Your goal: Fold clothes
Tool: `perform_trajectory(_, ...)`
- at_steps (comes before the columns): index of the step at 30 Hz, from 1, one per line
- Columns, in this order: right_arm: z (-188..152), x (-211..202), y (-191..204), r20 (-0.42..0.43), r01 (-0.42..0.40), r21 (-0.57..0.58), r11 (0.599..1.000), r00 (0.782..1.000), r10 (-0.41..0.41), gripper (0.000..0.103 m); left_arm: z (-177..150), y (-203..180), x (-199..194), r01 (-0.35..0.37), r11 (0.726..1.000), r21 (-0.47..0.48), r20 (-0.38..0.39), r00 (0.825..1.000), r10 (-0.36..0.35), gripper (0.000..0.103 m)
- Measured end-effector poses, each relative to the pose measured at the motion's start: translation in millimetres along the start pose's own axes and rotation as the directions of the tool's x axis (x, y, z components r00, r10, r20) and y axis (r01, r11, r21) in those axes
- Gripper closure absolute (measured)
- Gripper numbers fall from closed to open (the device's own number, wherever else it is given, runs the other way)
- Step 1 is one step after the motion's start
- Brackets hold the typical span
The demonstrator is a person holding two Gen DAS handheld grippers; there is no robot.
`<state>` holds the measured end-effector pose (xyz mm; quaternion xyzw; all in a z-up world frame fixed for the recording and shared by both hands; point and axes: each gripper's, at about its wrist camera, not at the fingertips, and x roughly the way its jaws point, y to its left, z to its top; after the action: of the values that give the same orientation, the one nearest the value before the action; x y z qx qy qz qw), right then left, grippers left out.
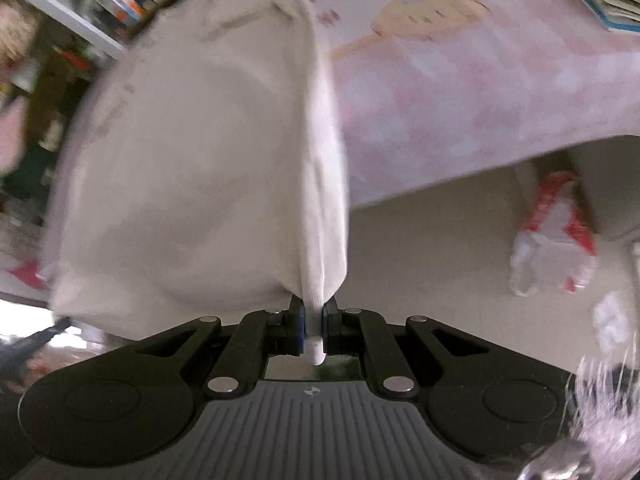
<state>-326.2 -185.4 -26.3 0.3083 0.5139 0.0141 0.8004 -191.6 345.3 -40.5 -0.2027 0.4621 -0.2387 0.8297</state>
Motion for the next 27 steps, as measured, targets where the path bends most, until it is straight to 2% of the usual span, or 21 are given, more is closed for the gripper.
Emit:
perform_trajectory(3,21.5,-23.3,11.9,0.118,-0.117,0.006,0.993,0.986,0.115,0.096,30.9,-1.4,-12.2,0.105,0.993,-0.05,0.13,0.987,-0.097,0.1)
perform_trajectory(6,48.3,-44.5,19.5,0.268,-0.214,0.029,0.976,0.943,0.199,0.096,65.3,-2.1,-14.6,0.183,0.981,-0.07,0.256,0.954,-0.159,0.1)
perform_trajectory(8,66.5,-53.8,23.2,0.356,-0.259,0.051,0.964,0.907,0.225,0.096,85.8,-4.2,-10.7,0.21,0.974,-0.089,0.323,0.931,-0.171,0.1)
perform_trajectory(11,95.3,-57.9,30.1,0.462,-0.319,0.074,0.945,0.851,0.251,0.096,115.0,-7.5,2.2,0.21,0.97,-0.119,0.394,0.907,-0.148,0.1)
perform_trajectory(14,123.7,-53.5,39.3,0.519,-0.334,0.063,0.94,0.816,0.255,0.096,141.6,-18.9,18.3,0.194,0.975,-0.105,0.437,0.89,-0.13,0.1)
perform_trajectory(19,173.2,-29.6,44.7,0.546,-0.344,0.083,0.936,0.801,0.246,0.096,175.3,-23.7,37.3,0.207,0.969,-0.133,0.463,0.878,-0.125,0.1)
perform_trajectory(24,226.0,-5.4,31.4,0.522,-0.389,0.094,0.917,0.803,0.287,0.096,200.5,-33.2,58.4,0.195,0.965,-0.173,0.493,0.866,-0.087,0.1)
perform_trajectory(27,258.4,10.1,23.4,0.486,-0.407,0.097,0.908,0.816,0.314,0.095,215.0,-41.1,74.5,0.172,0.96,-0.22,0.51,0.859,-0.037,0.1)
